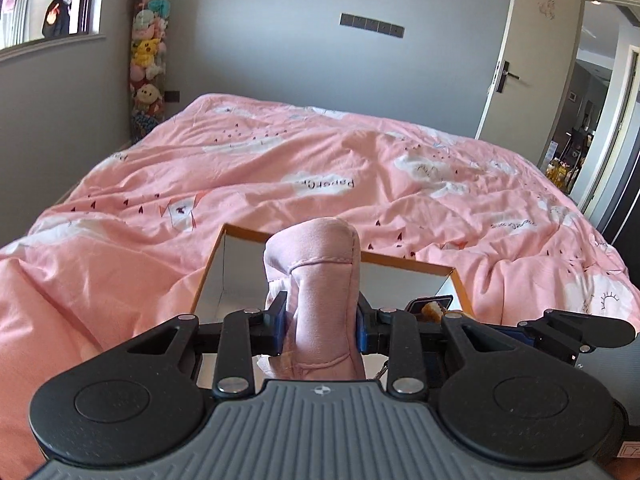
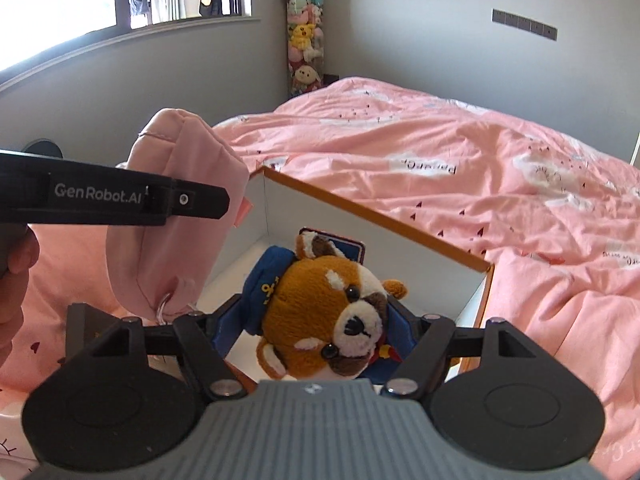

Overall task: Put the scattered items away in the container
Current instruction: 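Carry the pink pouch and plush raccoon into the shoebox with both grippers, then open both grippers to drop the pouch and raccoon in the box, then grasp the clear round compact with the left gripper while the right grasps the crocheted bunny, then carry the compact and crocheted bunny over the shoebox with both grippers, then open both grippers to release the compact and bunny into the box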

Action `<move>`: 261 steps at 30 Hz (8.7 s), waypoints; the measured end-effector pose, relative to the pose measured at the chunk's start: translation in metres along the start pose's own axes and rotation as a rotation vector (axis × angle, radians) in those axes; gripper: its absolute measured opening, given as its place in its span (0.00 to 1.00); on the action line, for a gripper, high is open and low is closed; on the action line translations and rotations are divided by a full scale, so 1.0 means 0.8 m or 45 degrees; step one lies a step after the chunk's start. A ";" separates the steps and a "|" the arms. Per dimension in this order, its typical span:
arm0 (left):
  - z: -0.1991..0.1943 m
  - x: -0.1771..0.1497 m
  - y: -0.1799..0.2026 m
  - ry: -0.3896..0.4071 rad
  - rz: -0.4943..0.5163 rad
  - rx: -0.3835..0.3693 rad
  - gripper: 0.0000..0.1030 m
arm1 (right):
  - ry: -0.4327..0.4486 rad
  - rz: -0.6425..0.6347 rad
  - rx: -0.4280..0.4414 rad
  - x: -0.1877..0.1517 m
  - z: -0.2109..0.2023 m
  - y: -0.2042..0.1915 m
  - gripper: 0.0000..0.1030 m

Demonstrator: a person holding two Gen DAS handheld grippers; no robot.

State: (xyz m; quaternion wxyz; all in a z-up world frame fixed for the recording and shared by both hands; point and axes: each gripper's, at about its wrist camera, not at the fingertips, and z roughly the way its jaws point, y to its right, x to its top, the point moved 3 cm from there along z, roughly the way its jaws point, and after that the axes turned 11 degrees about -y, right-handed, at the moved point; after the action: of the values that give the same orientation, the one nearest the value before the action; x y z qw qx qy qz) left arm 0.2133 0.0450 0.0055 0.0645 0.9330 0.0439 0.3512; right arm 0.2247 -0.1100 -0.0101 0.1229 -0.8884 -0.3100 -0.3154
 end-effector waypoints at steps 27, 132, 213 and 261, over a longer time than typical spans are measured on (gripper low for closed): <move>0.138 -0.002 0.004 -0.356 -0.087 -0.192 0.35 | -0.270 0.184 0.035 -0.028 0.076 0.028 0.73; -0.049 -0.240 -0.051 -0.823 0.085 -0.109 0.21 | -0.583 0.033 0.480 -0.181 -0.033 -0.134 0.62; 0.130 0.000 -0.015 -0.399 -0.267 -0.342 0.14 | -0.204 0.030 -0.093 0.027 0.081 0.058 0.60; 0.150 -0.020 0.031 -0.536 -0.145 -0.208 0.51 | -0.329 -0.194 -0.227 -0.007 0.099 0.051 0.71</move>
State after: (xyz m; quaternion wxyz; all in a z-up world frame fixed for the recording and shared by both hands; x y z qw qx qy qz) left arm 0.2815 0.0079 -0.0911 0.1672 0.9734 0.0537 0.1471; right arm 0.2852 -0.1115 -0.0754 -0.0215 -0.9028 -0.3605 -0.2334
